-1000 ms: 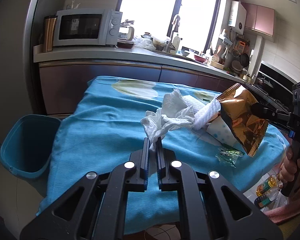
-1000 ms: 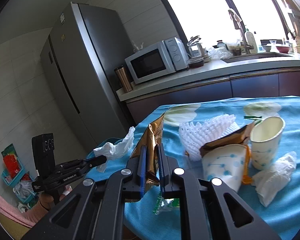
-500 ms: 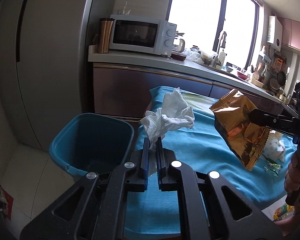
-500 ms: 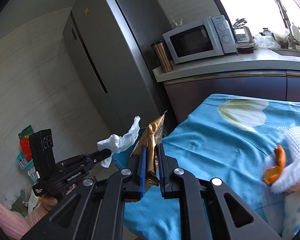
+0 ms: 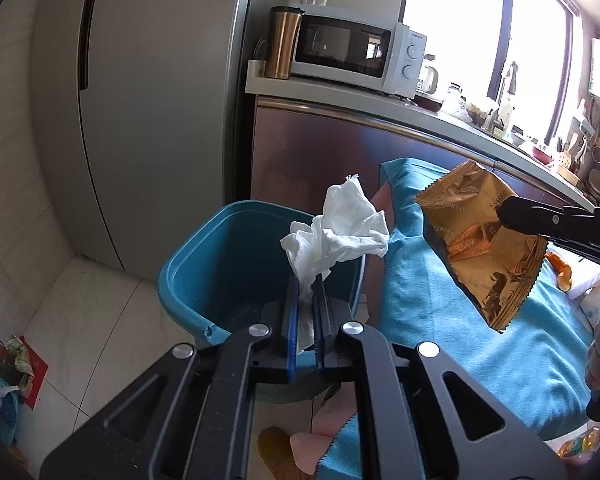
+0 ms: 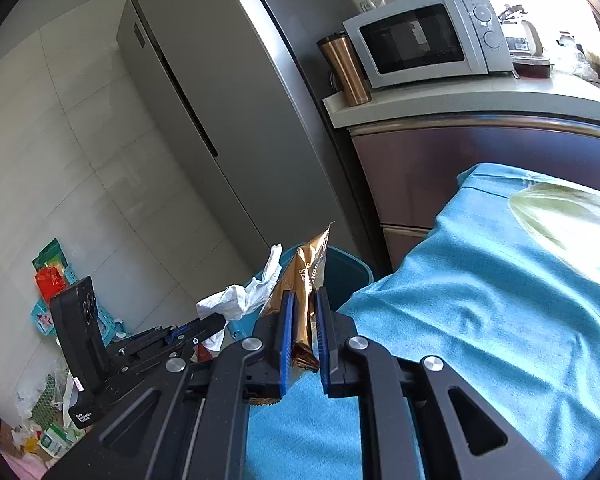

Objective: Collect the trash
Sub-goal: 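Carry the tissue and gold wrapper over the teal bin with both tools, then open the left tool over the bin while the right tool releases the wrapper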

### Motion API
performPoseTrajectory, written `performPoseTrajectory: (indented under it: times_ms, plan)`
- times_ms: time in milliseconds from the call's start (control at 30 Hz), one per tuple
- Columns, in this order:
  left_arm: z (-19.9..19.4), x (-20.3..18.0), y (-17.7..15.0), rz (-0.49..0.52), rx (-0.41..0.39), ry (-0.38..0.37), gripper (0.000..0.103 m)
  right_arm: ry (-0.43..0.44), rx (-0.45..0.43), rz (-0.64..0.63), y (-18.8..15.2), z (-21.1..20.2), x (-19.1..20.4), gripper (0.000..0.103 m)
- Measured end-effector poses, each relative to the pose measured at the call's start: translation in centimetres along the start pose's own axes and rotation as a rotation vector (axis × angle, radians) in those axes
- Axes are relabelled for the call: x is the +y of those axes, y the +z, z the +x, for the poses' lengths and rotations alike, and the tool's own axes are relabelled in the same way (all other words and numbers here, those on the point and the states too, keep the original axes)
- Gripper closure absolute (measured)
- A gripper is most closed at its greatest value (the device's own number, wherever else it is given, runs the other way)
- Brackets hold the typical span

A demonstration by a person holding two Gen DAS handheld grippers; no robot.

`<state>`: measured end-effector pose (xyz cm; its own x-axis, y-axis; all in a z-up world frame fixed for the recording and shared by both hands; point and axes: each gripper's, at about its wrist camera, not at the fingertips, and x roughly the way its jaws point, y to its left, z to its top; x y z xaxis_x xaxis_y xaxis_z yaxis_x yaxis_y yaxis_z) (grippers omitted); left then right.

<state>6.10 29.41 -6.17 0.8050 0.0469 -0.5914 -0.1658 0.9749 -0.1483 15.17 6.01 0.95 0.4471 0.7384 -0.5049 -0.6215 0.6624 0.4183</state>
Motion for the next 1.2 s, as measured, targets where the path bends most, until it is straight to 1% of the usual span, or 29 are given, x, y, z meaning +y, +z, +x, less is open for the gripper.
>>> performPoseTrajectory:
  times_ms: [267, 633, 800, 867, 933, 1133, 1200]
  plan:
    - [2.8, 1.2, -0.1, -0.015, 0.04, 0.046, 0.096, -0.022, 0.075, 0.012, 1.1, 4.7, 0.9, 0.093]
    - [6.0, 2.2, -0.6, -0.035, 0.103, 0.084, 0.095, -0.091, 0.179, 0.054, 1.9, 10.7, 1.0, 0.09]
    - [7.5, 2.2, -0.8, -0.042, 0.122, 0.091, 0.092, -0.106, 0.221, 0.076, 1.8, 12.8, 1.2, 0.084]
    - [8.1, 2.2, -0.8, -0.046, 0.129, 0.091, 0.084, -0.108, 0.23, 0.077, 1.6, 13.2, 1.2, 0.08]
    - [8.6, 2.3, -1.0, -0.056, 0.136, 0.087, 0.079, -0.103, 0.233, 0.088, 1.3, 13.3, 1.0, 0.08]
    - [9.0, 1.9, -1.4, -0.067, 0.137, 0.075, 0.078, -0.067, 0.197, 0.111, 1.2, 11.5, 0.1, 0.078]
    - [8.5, 1.5, -1.3, -0.061, 0.119, 0.069, 0.074, -0.059, 0.179, 0.118, 1.2, 10.5, -0.2, 0.075]
